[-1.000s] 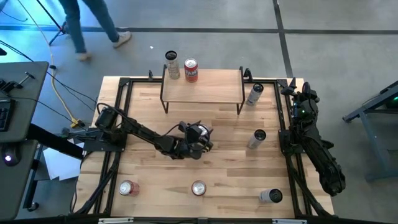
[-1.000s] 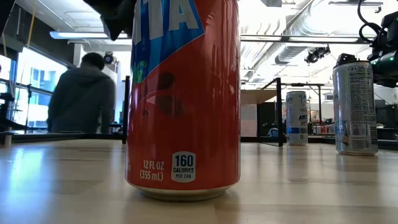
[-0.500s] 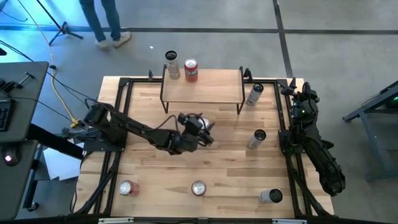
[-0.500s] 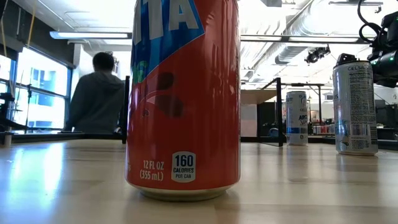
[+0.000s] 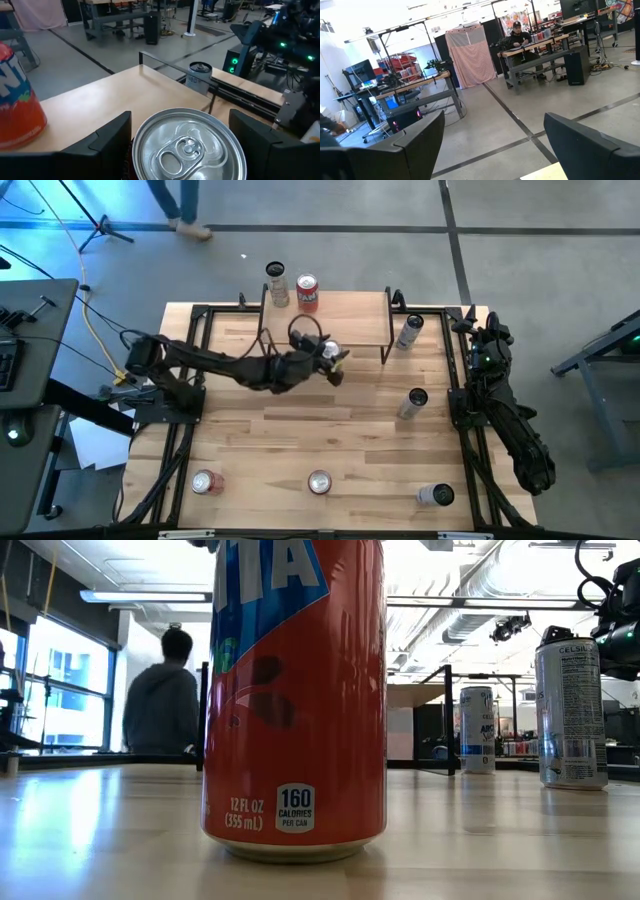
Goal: Place canned beverage on shelf
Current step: Put the red and white soda can on the shelf
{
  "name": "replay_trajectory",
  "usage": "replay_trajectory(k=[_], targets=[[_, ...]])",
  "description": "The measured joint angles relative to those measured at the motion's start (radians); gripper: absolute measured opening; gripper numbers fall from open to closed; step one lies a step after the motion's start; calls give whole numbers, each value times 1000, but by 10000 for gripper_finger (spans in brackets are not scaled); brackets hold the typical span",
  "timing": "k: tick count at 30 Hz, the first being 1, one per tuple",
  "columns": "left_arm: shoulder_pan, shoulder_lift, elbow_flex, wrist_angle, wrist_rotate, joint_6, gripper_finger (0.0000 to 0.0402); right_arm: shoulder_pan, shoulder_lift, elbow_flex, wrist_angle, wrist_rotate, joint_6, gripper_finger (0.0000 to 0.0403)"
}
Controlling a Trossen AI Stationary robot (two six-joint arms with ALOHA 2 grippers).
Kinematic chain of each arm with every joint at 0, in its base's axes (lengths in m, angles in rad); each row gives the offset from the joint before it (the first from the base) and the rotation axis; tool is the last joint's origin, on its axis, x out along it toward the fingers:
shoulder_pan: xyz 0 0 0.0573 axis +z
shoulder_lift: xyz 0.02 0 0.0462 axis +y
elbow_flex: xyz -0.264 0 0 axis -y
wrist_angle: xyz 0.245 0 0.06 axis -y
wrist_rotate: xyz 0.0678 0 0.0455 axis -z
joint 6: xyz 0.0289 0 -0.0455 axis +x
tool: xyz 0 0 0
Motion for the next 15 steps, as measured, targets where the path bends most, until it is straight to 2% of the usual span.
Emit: replay_trajectory(k=[9,15], targets=[[71,6,172,-181,98,51,253,0,0,0,0,0,0,328],[133,8,193,-223,164,50,253,0,0,0,0,0,0,328]])
